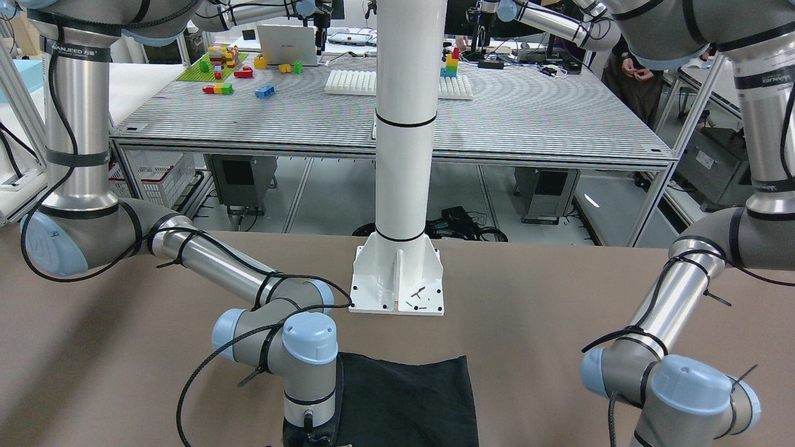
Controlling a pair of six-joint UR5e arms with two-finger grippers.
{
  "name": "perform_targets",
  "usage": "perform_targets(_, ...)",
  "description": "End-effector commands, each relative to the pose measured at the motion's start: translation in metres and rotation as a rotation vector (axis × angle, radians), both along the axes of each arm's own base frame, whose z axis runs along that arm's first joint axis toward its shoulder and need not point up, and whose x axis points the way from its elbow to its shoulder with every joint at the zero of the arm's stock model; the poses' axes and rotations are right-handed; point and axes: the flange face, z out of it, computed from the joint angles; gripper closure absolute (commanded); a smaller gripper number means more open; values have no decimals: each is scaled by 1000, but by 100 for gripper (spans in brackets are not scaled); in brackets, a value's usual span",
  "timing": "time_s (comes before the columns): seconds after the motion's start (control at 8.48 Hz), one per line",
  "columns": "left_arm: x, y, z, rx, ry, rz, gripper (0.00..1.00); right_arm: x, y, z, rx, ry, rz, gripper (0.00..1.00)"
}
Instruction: Fold clothes
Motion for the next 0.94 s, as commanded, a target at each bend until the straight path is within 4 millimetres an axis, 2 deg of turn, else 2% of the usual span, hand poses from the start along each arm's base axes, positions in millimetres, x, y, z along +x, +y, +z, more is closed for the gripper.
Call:
perform_targets(0.0, 3, 2, 1, 0, 0, 5, 5, -9, 6, 16, -5, 41, 8, 8)
perform_targets(0.35, 7, 3, 0, 2, -2, 10, 5, -9, 6, 27, -7, 62, -2, 8)
perform_targets(0.71, 12, 1, -6, 13, -5, -9, 5, 8, 1, 50, 12, 101, -34, 7)
perform_targets(0.83, 12, 1, -7, 14, -4, -10, 5, 25, -3, 52, 30, 106, -38, 7)
